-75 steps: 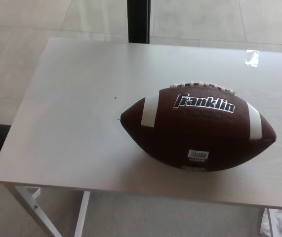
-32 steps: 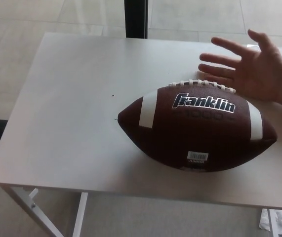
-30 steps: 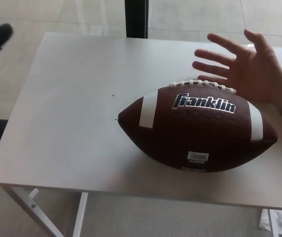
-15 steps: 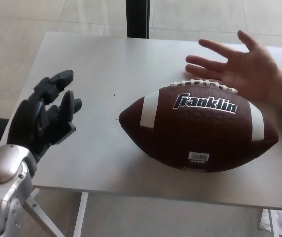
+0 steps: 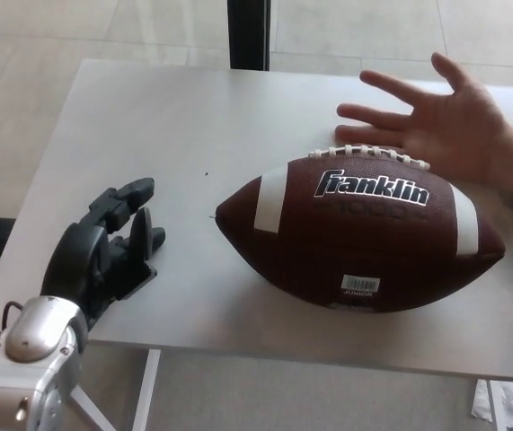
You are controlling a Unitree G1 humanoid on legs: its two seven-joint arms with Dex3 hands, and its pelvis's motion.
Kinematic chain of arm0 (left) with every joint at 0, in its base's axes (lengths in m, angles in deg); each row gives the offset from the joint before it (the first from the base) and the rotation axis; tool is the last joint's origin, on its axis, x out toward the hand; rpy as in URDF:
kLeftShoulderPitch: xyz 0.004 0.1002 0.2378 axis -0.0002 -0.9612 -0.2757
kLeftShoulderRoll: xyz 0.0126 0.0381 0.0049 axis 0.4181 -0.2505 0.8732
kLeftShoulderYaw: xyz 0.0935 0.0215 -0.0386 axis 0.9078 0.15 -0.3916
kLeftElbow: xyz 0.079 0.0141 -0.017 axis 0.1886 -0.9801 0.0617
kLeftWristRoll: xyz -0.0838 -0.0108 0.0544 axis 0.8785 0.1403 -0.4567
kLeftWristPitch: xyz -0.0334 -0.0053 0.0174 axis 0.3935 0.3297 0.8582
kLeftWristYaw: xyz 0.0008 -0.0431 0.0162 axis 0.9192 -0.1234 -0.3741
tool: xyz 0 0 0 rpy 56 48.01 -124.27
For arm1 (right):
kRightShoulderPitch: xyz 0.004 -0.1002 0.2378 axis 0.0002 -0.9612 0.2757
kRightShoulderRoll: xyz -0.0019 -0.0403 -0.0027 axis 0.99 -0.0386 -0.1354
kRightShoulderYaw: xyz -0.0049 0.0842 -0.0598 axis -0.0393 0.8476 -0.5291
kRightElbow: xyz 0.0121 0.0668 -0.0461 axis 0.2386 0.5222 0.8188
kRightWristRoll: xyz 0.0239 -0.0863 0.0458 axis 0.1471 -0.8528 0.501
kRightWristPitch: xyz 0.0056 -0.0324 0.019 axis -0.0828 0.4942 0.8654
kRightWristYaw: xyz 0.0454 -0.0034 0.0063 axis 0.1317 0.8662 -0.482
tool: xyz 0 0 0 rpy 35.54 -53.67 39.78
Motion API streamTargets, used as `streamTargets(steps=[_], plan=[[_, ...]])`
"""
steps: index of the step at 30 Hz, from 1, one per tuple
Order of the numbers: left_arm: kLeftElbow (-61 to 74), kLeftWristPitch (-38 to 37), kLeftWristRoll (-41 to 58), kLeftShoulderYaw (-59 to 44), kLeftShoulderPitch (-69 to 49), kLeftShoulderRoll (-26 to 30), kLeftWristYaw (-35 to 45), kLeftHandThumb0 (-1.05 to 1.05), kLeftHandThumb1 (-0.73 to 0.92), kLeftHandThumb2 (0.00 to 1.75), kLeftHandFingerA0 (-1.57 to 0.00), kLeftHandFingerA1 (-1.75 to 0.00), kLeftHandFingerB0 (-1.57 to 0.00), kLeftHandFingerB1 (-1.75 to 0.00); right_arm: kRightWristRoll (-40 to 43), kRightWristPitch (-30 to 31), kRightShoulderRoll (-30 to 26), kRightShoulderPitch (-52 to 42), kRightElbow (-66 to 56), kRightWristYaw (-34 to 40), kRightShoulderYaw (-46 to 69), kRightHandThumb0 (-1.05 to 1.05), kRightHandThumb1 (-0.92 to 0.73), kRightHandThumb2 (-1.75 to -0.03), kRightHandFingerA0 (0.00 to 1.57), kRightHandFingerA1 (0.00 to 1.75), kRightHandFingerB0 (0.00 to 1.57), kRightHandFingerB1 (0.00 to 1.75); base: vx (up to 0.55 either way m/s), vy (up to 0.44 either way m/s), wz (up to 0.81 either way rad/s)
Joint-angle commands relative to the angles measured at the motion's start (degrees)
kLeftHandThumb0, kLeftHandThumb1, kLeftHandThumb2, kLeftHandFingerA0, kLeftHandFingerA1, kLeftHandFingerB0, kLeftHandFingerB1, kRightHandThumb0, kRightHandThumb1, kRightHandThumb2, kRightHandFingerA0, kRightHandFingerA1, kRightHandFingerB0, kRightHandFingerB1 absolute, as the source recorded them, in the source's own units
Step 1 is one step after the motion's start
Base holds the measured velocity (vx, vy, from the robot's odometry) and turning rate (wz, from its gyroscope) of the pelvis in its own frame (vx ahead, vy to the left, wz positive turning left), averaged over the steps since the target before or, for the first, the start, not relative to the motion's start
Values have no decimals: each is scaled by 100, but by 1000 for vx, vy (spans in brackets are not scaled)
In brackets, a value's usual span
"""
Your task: The robot uses both its hands to grab the left and right ends of a football kept in the middle of the desk infront of it, lifts it up and places it in the palm of a person
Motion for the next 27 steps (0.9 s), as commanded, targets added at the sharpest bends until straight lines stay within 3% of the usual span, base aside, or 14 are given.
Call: streamTargets(steps=[1, 2, 4, 6, 9, 10, 13, 14, 15, 16, 18, 25, 26, 27], plan=[[-272, -8, -98, 25, 49, -324, -129, -88, 79, 117, -11, -54, -6, -35, -233, -96, 395, -308, 12, 177, -299, -92, -77, -112, 48, 55, 31, 46, 0, 0, 0], [-288, 52, -135, 56, 77, -374, -170, -94, 92, 81, -14, -48, -7, -26, -253, -94, 456, -340, -44, 209, -347, -90, -77, -112, 47, 54, 30, 46, 0, 0, 0], [-339, 139, -210, 87, 139, -485, -264, -91, 81, 119, -11, -53, -5, -30, -337, -103, 541, -416, -180, 285, -461, -89, -92, -69, 54, 42, 35, 32, 0, 0, 0], [-391, 147, -219, 57, 178, -572, -314, -87, 80, 117, -13, -53, -6, -33, -361, -85, 587, -442, -262, 329, -521, -97, -80, -115, 47, 53, 32, 46, 0, 0, 0], [-467, 168, -218, -2, 247, -717, -419, -95, 91, 85, -14, -46, -8, -24, -412, -81, 630, -477, -388, 343, -625, -99, -82, -117, 48, 54, 32, 46, 0, 0, 0], [-542, 141, -218, -17, 289, -773, -449, -89, 82, 120, -12, -53, -4, -26, -456, -105, 646, -497, -441, 362, -673, -92, -76, -116, 47, 56, 30, 48, 0, 0, 0], [-675, 97, -209, -81, 373, -891, -519, -89, 82, 121, -12, -53, -4, -25, -492, -92, 644, -483, -482, 391, -711, -93, -77, -116, 47, 56, 31, 48, 0, 0, 0], [-679, 134, -194, -112, 396, -928, -535, -93, 84, 121, -13, -53, -9, -22, -499, -116, 639, -484, -477, 381, -726, -96, -92, -74, 53, 49, 35, 34, 0, 0, 0], [-703, 154, -182, -144, 444, -990, -581, -90, 83, 121, -10, -51, -7, -23, -500, -156, 634, -482, -462, 349, -747, -98, -79, -118, 48, 57, 32, 48, 0, 0, 0], [-747, 121, -209, -141, 490, -1012, -593, -100, 92, 88, -15, -47, -6, -21, -481, -137, 631, -475, -474, 344, -742, -97, -92, -73, 52, 48, 35, 34, 0, 0, 0], [-799, 95, -237, -140, 550, -1037, -598, -100, 92, 88, -15, -47, -6, -21, -461, -106, 628, -464, -494, 343, -731, -97, -92, -73, 52, 48, 35, 34, 0, 0, 0], [-1006, 35, -254, -161, 777, -1227, -660, -88, 87, 124, -10, -51, -6, -27, -540, -194, 606, -560, -612, 266, -835, -96, -92, -74, 49, 50, 34, 34, 0, 0, 0], [-1081, 61, -245, -182, 827, -1270, -702, -98, 92, 93, -17, -47, -9, -23, -541, -181, 610, -560, -628, 275, -830, -99, -92, -76, 50, 51, 34, 34, 0, 0, 0], [-1125, 106, -249, -201, 863, -1328, -776, -92, 90, 129, -13, -52, -7, -21, -560, -219, 614, -571, -636, 275, -838, -101, -82, -119, 46, 58, 29, 46, 0, 0, 0]])
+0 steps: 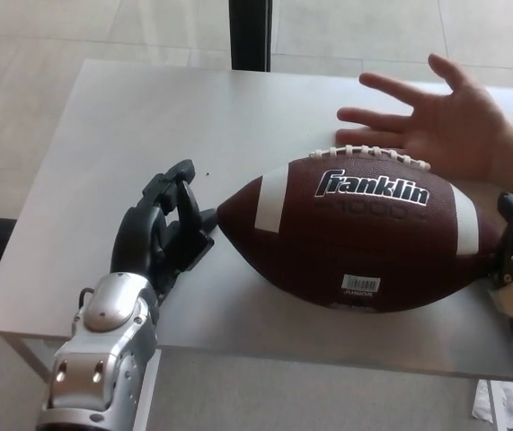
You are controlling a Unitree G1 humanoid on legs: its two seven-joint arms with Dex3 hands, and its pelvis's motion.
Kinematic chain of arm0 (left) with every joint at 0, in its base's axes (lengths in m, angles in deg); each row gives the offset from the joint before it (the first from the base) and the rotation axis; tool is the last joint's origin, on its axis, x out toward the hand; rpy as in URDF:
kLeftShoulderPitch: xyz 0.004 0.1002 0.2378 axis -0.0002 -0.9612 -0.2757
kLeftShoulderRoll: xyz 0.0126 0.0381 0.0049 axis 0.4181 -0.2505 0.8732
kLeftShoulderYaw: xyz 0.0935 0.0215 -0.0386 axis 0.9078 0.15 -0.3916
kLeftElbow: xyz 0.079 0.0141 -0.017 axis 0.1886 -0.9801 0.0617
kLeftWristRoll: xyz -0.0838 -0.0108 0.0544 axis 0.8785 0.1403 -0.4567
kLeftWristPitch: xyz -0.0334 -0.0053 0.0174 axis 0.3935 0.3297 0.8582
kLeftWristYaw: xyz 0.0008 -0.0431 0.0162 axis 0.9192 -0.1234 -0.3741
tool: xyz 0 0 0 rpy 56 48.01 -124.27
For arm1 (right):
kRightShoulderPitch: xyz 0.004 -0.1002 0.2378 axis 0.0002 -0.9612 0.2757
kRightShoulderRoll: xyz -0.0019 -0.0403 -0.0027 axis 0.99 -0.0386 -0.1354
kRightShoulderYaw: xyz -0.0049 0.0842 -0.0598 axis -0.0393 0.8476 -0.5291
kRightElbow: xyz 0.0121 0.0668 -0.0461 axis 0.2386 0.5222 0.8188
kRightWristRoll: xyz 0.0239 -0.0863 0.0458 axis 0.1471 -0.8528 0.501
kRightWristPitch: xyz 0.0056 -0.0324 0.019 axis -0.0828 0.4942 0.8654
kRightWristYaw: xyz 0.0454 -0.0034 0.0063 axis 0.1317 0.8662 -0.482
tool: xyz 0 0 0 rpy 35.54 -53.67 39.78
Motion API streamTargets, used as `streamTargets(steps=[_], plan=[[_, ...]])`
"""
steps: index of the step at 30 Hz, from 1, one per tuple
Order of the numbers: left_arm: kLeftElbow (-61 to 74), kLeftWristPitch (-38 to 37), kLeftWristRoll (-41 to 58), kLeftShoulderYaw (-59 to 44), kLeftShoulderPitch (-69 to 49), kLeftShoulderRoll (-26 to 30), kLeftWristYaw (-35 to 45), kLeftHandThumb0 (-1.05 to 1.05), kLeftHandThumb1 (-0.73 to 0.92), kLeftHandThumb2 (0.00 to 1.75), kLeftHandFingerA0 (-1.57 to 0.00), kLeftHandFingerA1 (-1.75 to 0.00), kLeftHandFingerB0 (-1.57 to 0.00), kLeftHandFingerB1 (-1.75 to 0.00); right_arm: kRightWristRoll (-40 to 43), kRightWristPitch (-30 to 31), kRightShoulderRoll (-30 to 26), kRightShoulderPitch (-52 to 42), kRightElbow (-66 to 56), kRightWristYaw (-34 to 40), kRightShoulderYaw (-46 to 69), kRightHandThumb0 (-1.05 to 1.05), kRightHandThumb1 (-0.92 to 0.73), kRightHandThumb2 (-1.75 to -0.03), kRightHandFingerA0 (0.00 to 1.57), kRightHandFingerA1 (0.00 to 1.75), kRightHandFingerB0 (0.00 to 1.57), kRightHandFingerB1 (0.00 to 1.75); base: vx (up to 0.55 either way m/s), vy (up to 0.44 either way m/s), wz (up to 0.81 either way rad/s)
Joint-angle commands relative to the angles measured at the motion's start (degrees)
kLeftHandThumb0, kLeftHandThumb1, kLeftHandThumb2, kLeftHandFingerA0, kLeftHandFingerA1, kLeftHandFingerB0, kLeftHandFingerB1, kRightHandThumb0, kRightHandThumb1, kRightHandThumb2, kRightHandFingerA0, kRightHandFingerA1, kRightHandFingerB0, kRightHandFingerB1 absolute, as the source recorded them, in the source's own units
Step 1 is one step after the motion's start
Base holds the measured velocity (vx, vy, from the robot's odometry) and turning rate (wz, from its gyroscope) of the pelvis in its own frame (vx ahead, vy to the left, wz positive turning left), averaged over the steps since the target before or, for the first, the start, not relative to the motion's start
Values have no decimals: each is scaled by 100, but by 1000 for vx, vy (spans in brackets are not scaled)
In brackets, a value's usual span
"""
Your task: The robot uses both its hands to grab the left and right ends of a football kept in the middle of the desk infront of it, lifts it up and places it in the palm of a person
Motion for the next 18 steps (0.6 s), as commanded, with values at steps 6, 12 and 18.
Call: streamTargets(steps=[6, 12, 18], plan=[[-622, 94, 16, -242, 323, -396, -311, -97, 90, 129, -29, -63, -8, -19, -4, 168, 83, -101, -192, -25, -55, -92, -75, -114, 47, 59, 31, 48, 0, 0, 0], [-1022, 44, 63, -331, 643, -750, -436, -102, 92, 130, -30, -64, -9, -19, -39, 326, 130, -141, -446, 5, -144, -96, -92, -74, 50, 50, 34, 34, 0, 0, 0], [-1138, -72, 163, -327, 568, -1209, -456, -92, 88, 128, -30, -67, -7, -22, 1, 335, 223, -162, -493, 25, -95, -92, -92, -71, 52, 50, 35, 33, 0, 0, 0]])
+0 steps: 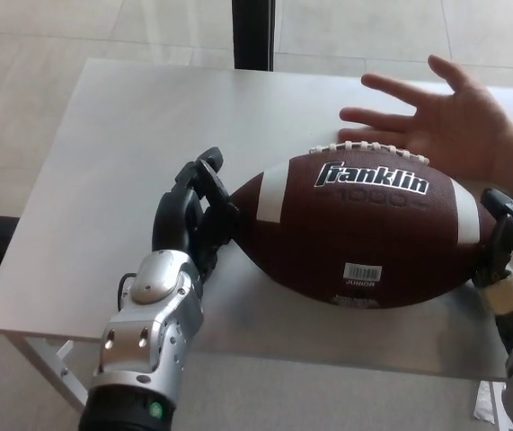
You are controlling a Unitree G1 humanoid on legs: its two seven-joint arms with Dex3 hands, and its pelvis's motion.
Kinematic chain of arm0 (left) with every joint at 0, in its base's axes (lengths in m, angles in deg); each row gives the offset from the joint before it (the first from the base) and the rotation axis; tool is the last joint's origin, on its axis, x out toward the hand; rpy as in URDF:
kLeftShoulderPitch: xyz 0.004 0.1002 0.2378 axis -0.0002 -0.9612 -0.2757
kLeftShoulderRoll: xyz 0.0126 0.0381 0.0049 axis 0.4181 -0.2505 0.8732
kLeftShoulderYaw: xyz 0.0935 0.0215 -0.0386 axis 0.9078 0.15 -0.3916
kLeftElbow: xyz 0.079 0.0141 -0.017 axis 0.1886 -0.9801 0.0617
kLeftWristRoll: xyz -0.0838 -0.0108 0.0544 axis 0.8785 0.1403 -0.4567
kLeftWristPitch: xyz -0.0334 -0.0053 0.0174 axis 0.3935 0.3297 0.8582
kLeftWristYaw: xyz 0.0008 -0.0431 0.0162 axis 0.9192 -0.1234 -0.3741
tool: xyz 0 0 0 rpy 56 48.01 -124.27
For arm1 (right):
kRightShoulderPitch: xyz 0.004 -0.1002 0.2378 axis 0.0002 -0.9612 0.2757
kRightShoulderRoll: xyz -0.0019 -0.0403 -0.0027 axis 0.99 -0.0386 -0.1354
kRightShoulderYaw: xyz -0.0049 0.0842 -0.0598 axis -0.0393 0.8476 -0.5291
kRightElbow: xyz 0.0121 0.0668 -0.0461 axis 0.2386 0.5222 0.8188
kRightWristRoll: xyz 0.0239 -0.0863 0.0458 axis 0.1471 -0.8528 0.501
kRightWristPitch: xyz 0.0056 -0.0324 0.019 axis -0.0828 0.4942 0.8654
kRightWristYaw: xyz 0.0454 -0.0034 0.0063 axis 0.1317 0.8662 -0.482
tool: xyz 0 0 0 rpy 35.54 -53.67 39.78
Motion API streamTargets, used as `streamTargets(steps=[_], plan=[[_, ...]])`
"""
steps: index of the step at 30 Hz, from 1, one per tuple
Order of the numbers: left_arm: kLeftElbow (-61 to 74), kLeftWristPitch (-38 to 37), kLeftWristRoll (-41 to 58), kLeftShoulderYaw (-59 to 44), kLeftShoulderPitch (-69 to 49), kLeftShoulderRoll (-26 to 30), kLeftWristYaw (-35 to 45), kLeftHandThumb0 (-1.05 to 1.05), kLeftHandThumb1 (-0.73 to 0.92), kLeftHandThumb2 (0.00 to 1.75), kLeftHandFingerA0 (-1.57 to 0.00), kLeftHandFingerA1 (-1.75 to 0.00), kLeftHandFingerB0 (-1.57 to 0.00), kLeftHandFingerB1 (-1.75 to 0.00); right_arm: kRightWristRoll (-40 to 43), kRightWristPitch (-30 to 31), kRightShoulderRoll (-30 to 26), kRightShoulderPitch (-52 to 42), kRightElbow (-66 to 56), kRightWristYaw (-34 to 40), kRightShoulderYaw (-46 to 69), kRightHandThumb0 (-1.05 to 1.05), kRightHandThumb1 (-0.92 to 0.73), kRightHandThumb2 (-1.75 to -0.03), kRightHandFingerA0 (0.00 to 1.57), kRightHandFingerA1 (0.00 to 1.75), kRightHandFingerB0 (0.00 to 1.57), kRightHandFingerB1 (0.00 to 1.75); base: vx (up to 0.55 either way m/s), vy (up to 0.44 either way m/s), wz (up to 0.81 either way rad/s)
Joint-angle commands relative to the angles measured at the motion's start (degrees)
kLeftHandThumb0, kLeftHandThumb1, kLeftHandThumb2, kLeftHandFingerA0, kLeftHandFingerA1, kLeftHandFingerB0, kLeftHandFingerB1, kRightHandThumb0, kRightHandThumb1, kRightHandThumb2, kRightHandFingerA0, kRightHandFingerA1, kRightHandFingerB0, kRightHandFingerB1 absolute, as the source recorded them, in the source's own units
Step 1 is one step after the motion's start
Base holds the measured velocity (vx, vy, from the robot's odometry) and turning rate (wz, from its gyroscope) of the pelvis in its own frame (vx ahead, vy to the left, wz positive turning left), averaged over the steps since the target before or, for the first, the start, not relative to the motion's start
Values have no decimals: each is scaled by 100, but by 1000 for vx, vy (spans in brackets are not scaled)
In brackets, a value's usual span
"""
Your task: The robot uses both its hands to grab the left and right ends of a football kept in the middle of the desk infront of it, lifts it up and places it in the palm of a person
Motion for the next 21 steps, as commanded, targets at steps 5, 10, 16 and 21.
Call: streamTargets(steps=[5, 10, 16, 21], plan=[[10, -99, 151, 197, -582, -709, -232, -91, 89, 129, -30, -68, -7, -22, 64, 122, 20, -26, -74, 10, 152, -91, -92, -70, 54, 49, 34, 33, 0, 0, 0], [62, -197, 116, 460, -940, -923, -421, -101, 90, 98, -23, -59, -10, -23, -87, 157, -23, -25, -102, 10, 59, -94, -91, -68, 56, 51, 34, 33, 0, 0, 0], [-153, -177, 80, 567, -870, -1057, -741, -82, 87, 123, -20, -61, -7, -29, -473, -40, -72, -27, -119, -13, -328, -96, -84, -70, 51, 50, 34, 33, 0, 0, 0], [-345, -404, -271, 946, -729, -996, -938, -97, 92, 91, -20, -60, -7, -23, -868, -157, -133, 135, 123, -3, -767, -86, -65, -107, 42, 62, 31, 48, 0, 0, 0]])
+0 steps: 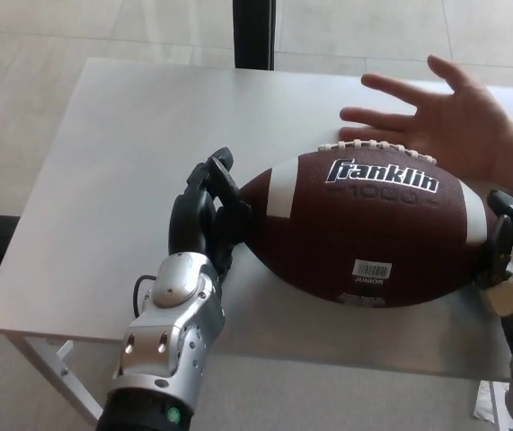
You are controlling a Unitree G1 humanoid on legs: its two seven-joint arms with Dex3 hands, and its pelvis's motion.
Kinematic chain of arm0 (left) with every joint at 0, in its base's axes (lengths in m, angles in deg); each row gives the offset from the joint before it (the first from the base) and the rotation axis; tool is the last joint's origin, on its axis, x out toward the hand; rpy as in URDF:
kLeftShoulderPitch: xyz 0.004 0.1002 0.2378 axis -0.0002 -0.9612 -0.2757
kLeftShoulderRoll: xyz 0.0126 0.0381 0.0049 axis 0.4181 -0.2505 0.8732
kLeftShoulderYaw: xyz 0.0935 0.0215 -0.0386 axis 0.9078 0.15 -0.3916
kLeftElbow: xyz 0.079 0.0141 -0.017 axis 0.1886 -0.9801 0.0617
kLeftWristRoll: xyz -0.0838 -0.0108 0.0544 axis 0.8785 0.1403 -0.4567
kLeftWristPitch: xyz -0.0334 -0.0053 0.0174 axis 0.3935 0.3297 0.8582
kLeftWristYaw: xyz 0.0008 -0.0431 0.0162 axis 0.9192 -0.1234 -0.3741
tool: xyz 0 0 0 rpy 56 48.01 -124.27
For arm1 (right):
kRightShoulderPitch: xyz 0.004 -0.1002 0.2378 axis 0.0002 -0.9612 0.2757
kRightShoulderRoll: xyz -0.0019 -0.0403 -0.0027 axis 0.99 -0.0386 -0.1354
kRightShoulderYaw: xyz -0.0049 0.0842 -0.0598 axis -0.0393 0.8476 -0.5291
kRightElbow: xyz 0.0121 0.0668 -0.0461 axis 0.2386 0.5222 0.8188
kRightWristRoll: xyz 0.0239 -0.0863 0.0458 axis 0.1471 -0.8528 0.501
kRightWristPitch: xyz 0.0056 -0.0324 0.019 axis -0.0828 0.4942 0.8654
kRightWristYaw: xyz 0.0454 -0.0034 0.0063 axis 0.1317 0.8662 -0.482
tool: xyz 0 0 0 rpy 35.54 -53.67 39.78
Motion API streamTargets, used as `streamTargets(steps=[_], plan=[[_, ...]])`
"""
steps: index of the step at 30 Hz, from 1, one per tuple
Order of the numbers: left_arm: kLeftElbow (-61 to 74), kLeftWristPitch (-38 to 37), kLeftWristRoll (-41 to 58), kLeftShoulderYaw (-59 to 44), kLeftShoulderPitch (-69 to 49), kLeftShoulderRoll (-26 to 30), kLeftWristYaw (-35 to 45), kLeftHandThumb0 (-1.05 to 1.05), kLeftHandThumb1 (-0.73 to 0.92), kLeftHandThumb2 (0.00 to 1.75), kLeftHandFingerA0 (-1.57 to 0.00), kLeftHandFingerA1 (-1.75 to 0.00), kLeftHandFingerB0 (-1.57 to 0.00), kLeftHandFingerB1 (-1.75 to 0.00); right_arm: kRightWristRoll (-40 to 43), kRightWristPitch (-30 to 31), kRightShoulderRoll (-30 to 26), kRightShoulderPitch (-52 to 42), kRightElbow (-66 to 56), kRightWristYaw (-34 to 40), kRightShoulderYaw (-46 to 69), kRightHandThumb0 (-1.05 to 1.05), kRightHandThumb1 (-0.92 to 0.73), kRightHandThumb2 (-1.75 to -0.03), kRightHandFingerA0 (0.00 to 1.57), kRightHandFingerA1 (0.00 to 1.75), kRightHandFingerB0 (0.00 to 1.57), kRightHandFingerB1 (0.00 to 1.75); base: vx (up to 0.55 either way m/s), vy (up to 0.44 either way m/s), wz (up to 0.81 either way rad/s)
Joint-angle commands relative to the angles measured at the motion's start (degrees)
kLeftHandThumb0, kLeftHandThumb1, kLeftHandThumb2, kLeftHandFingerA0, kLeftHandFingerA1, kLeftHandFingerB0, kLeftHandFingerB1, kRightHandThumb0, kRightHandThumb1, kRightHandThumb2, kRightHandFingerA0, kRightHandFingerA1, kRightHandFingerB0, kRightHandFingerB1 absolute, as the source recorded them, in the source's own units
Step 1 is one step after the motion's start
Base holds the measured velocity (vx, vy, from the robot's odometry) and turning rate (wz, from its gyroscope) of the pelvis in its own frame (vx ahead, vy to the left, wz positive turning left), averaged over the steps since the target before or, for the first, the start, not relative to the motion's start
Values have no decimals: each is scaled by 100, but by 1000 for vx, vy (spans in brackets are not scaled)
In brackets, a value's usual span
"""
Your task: The robot uses both its hands to grab the left and right ends of a football kept in the middle of the desk infront of it, lifts it up and places it in the palm of a person
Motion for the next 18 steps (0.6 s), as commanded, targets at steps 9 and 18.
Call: streamTargets(steps=[9, 18], plan=[[-441, -868, -1154, 1424, -100, -778, -969, -80, 92, 126, 0, -50, -10, -28, -1745, -371, -13, 699, 630, 556, -1561, -86, -87, -67, 36, 54, 42, 33, 0, 0, 0], [-721, -1199, -1056, 1290, 103, -893, -1242, -83, 88, 110, -4, -55, -4, -29, -2035, -158, -45, 926, 688, 941, -1713, -91, -92, -71, 41, 68, 46, 39, 0, 0, 0]])
